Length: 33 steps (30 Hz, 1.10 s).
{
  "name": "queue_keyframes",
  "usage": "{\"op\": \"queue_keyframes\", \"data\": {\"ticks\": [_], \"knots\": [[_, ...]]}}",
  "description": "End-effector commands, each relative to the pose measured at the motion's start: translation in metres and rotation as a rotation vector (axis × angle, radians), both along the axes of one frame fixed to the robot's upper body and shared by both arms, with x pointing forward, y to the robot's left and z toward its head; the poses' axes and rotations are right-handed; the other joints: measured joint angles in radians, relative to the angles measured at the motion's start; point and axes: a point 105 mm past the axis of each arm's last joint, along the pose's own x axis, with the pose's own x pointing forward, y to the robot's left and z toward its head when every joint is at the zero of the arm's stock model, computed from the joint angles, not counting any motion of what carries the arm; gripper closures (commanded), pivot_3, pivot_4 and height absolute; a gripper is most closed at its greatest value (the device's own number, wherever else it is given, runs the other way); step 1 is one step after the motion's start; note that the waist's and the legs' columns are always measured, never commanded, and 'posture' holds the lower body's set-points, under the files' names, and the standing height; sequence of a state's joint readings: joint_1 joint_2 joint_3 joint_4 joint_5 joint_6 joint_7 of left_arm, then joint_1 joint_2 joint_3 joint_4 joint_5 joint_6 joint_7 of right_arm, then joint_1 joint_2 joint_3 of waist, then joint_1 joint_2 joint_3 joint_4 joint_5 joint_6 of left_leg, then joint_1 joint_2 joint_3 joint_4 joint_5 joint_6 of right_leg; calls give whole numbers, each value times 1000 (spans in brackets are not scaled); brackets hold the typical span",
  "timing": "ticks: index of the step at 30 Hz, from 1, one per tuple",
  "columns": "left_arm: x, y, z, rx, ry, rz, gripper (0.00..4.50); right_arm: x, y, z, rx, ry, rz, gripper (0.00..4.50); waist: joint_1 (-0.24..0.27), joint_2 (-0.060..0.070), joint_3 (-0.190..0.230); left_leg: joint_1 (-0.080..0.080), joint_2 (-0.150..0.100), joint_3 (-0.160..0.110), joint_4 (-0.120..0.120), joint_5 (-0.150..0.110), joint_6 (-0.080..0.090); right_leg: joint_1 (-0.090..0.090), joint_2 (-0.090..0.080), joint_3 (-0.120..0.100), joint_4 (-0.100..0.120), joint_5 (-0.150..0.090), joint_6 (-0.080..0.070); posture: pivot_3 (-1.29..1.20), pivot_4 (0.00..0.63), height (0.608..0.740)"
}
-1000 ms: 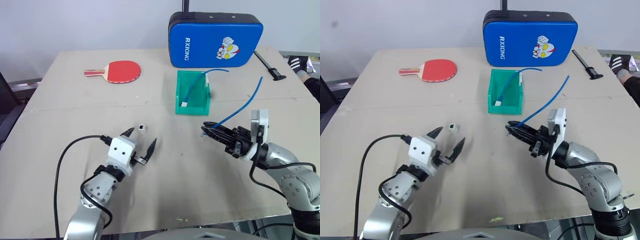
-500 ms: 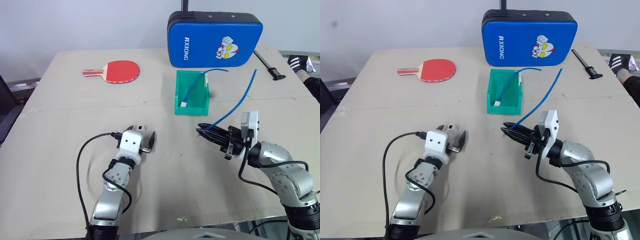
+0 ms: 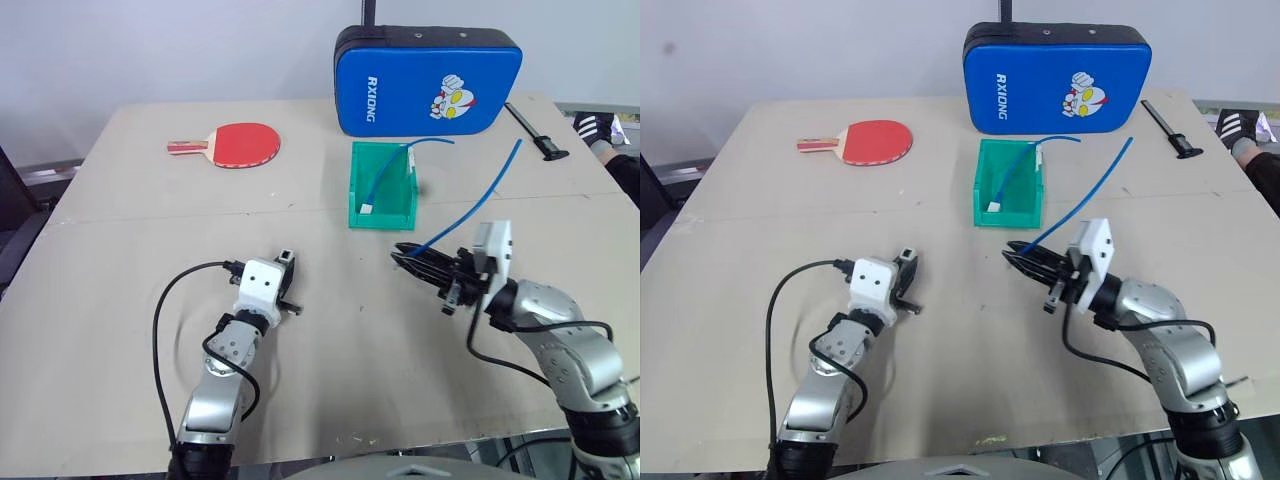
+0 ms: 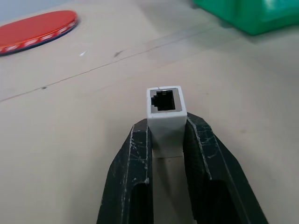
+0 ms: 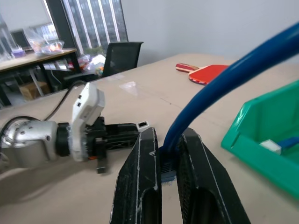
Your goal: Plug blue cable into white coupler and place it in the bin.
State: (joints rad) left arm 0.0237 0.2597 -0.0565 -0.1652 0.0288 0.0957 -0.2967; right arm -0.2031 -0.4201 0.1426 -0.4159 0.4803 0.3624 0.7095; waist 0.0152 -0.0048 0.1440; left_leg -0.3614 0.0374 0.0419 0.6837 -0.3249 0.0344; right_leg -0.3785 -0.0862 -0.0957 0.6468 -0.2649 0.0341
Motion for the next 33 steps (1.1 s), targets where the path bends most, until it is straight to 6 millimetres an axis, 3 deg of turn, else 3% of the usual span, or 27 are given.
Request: {"op": "queue_keyframes", "data": {"ticks": [1, 7, 17, 25, 33], "knots": [[-3, -32, -21, -29, 87, -150, 4176, 16, 22, -7, -59, -67, -49, 4500, 3, 0, -1, 0, 0, 0, 1, 0, 0, 0, 0, 0, 0, 0, 0, 0, 150, 740], [-3, -43, -25, -49, 104, -176, 4176, 40, 58, -7, -26, -107, -75, 4500, 6, 2, -1, 0, -1, 3, 2, 3, -4, 0, -1, 1, 0, 2, 3, 0, 150, 740], [-10, -48, -27, -53, 130, -218, 4176, 39, 103, -6, -69, -215, 36, 4500, 4, 3, -2, 0, -1, 3, 2, 3, -4, 1, -2, 1, -1, 2, 3, 0, 150, 740], [-14, -55, -25, -36, 138, -280, 4176, 38, 108, -18, -105, -179, 63, 4500, 1, 3, -2, -2, -1, 3, 2, 3, -4, 0, -2, 1, -3, 2, 3, 0, 150, 740], [-14, -58, -22, -19, 128, -281, 4176, 37, 98, -34, -147, -68, 11, 4500, -1, 3, -2, -1, -1, 2, 1, 3, -4, 0, -2, 1, -2, 2, 3, 0, 150, 740]]}}
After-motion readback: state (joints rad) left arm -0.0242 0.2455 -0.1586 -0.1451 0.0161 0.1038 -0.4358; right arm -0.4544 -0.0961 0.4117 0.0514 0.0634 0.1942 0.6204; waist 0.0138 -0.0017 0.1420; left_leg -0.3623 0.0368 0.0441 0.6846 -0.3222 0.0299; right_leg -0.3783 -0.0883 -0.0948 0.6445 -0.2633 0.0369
